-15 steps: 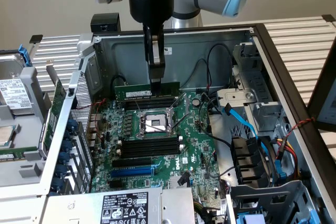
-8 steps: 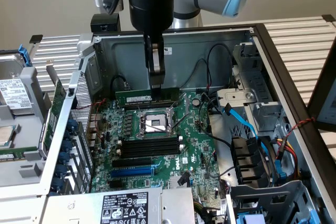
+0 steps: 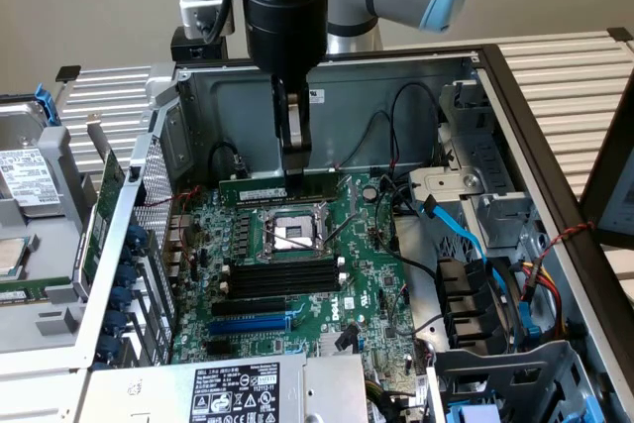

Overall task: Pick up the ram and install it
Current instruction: 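Insert the ram into the slot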

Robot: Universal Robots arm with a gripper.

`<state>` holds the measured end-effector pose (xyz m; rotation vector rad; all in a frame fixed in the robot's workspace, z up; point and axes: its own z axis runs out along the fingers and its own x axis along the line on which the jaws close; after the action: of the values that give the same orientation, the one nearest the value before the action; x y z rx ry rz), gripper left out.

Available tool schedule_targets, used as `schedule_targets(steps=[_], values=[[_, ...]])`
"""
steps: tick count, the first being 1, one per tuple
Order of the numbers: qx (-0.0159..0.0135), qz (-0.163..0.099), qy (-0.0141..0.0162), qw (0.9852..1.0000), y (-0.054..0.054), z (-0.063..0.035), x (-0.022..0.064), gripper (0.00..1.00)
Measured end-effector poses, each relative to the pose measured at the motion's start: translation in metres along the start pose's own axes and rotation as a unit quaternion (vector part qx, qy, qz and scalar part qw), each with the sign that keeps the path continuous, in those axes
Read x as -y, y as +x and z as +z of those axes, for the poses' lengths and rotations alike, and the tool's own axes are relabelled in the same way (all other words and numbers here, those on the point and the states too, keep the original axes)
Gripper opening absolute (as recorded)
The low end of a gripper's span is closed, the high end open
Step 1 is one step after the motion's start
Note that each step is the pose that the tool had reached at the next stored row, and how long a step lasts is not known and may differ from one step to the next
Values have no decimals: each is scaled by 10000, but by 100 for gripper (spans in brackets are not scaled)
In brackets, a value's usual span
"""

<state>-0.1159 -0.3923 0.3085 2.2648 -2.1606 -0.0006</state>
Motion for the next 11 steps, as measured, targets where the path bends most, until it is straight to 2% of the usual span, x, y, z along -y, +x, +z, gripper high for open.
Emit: schedule_targets(steps=[11], values=[[1,-1,0,10000,23,34,-1,13]])
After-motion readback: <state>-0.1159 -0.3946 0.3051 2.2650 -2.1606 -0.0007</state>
